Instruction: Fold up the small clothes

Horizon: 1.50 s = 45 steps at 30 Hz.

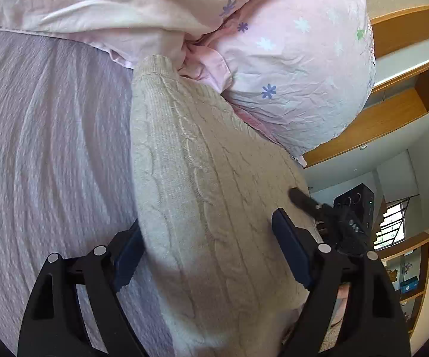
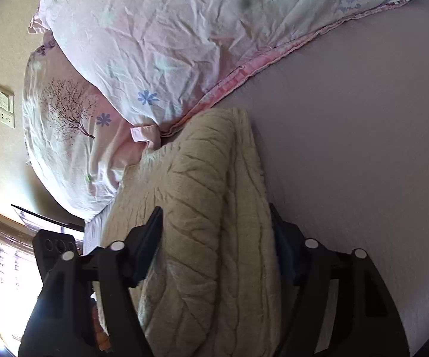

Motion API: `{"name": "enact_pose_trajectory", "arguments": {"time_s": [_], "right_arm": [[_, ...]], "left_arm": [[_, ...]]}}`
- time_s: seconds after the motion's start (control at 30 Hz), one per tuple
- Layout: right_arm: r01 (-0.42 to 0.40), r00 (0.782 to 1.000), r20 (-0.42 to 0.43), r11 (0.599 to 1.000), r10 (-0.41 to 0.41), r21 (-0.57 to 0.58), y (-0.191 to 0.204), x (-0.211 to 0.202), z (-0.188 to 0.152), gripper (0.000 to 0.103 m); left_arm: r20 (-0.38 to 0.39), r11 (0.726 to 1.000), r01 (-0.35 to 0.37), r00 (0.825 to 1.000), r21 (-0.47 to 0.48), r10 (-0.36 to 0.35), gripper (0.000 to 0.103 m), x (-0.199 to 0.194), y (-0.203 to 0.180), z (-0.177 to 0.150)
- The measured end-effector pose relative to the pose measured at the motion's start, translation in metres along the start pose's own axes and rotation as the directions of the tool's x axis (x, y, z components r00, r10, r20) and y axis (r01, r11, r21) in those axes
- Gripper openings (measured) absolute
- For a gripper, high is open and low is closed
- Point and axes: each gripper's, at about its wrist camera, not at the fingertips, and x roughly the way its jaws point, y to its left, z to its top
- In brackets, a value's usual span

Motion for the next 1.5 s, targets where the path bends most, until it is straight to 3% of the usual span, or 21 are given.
{"name": "enact_pose_trajectory", "arguments": {"time_s": [0.03, 0.07, 0.17, 0.27, 0.37, 0.43, 0.47, 0.53, 0.63, 0.7, 0.73, 0.77, 0.9, 1.0, 1.03, 1.1, 1.13, 1.17, 1.27, 1.4, 1.5], "right_arm": [[-0.05, 0.999, -0.014, 0.999, 0.05, 0.015, 0.0, 0.002, -0.001, 0.042], [-0.079, 0.997, -0.009, 0.996, 0.079, 0.028, -0.001, 0.002, -0.002, 0.04], [-0.208, 0.978, -0.016, 0.978, 0.209, 0.023, 0.008, 0.005, -0.005, 0.036], [-0.324, 0.941, -0.111, 0.946, 0.319, -0.026, 0.036, 0.024, -0.018, 0.035], [-0.227, 0.963, -0.181, 0.961, 0.198, -0.158, 0.072, 0.05, -0.031, 0.049], [-0.093, 0.992, -0.108, 0.972, 0.071, -0.216, 0.079, 0.046, -0.032, 0.063], [-0.076, 0.997, -0.04, 0.974, 0.069, -0.212, 0.076, 0.035, -0.03, 0.069], [-0.142, 0.986, 0.062, 0.973, 0.156, -0.181, 0.067, 0.011, -0.026, 0.071], [-0.216, 0.975, 0.023, 0.963, 0.223, -0.16, 0.063, 0.013, -0.025, 0.07], [-0.22, 0.975, -0.067, 0.96, 0.211, -0.176, 0.071, 0.033, -0.032, 0.058], [-0.216, 0.975, -0.101, 0.956, 0.199, -0.197, 0.073, 0.039, -0.032, 0.033], [-0.183, 0.982, -0.087, 0.954, 0.167, -0.237, 0.079, 0.042, -0.036, 0.02], [-0.006, 0.998, 0.066, 0.978, 0.021, -0.21, 0.063, 0.031, -0.031, 0.008], [-0.002, 0.998, 0.066, 0.979, 0.016, -0.202, 0.052, 0.028, -0.031, 0.009], [-0.024, 0.996, 0.077, 0.975, 0.042, -0.221, 0.055, 0.022, -0.034, 0.012], [-0.011, 0.988, 0.145, 0.974, 0.044, -0.224, 0.072, 0.006, -0.036, 0.034], [0.021, 0.982, 0.189, 0.977, 0.021, -0.213, 0.077, -0.01, -0.042, 0.08], [0.033, 0.973, 0.231, 0.973, 0.021, -0.227, 0.083, -0.028, -0.048, 0.099], [0.128, 0.938, 0.347, 0.925, 0.004, -0.357, 0.106, -0.069, -0.091, 0.101], [0.43, 0.884, 0.369, 0.81, -0.288, -0.399, 0.115, -0.066, -0.15, 0.101], [0.426, 0.901, 0.28, 0.792, -0.33, -0.438, 0.104, -0.043, -0.176, 0.101]], "left_arm": [[0.004, 1.0, 0.008, 1.0, -0.013, -0.008, 0.063, 0.002, 0.003, 0.0], [0.009, 0.999, 0.019, 1.0, -0.026, -0.019, 0.052, 0.0, 0.007, 0.0], [-0.007, 0.997, 0.074, 0.997, -0.013, -0.074, 0.04, -0.024, 0.014, -0.001], [0.04, 0.992, -0.015, 0.999, 0.123, 0.011, 0.04, -0.068, 0.006, -0.006], [0.083, 0.972, -0.153, 0.987, 0.181, 0.14, 0.048, -0.098, 0.02, -0.004], [0.078, 0.962, -0.23, 0.972, 0.147, 0.221, 0.051, -0.106, 0.036, -0.001], [0.073, 0.966, -0.228, 0.973, 0.118, 0.221, 0.054, -0.109, 0.042, 0.0], [0.123, 0.967, -0.227, 0.969, 0.119, 0.213, 0.056, -0.12, 0.044, -0.005], [0.233, 0.944, -0.277, 0.944, 0.179, 0.232, 0.074, -0.137, 0.03, -0.017], [0.262, 0.93, -0.299, 0.935, 0.216, 0.24, 0.074, -0.142, 0.019, -0.026], [0.272, 0.923, -0.309, 0.931, 0.227, 0.245, 0.076, -0.144, 0.014, -0.03], [0.282, 0.918, -0.319, 0.927, 0.237, 0.249, 0.079, -0.147, 0.012, -0.035], [0.321, 0.903, -0.359, 0.906, 0.236, 0.276, 0.081, -0.151, 0.001, -0.047], [0.353, 0.865, -0.452, 0.863, 0.219, 0.361, 0.091, -0.154, -0.003, -0.065], [0.357, 0.859, -0.46, 0.859, 0.224, 0.367, 0.092, -0.157, -0.002, -0.073], [0.353, 0.855, -0.466, 0.858, 0.229, 0.373, 0.094, -0.16, -0.001, -0.088], [0.354, 0.85, -0.478, 0.852, 0.223, 0.386, 0.099, -0.162, 0.001, -0.096], [0.361, 0.842, -0.494, 0.842, 0.218, 0.401, 0.102, -0.164, 0.002, -0.103], [0.37, 0.811, -0.542, 0.816, 0.221, 0.445, 0.102, -0.162, 0.006, -0.121], [0.27, 0.807, -0.545, 0.832, 0.23, 0.485, 0.102, -0.14, 0.015, -0.129], [0.243, 0.794, -0.549, 0.833, 0.261, 0.496, 0.102, -0.126, 0.013, -0.132]]}}
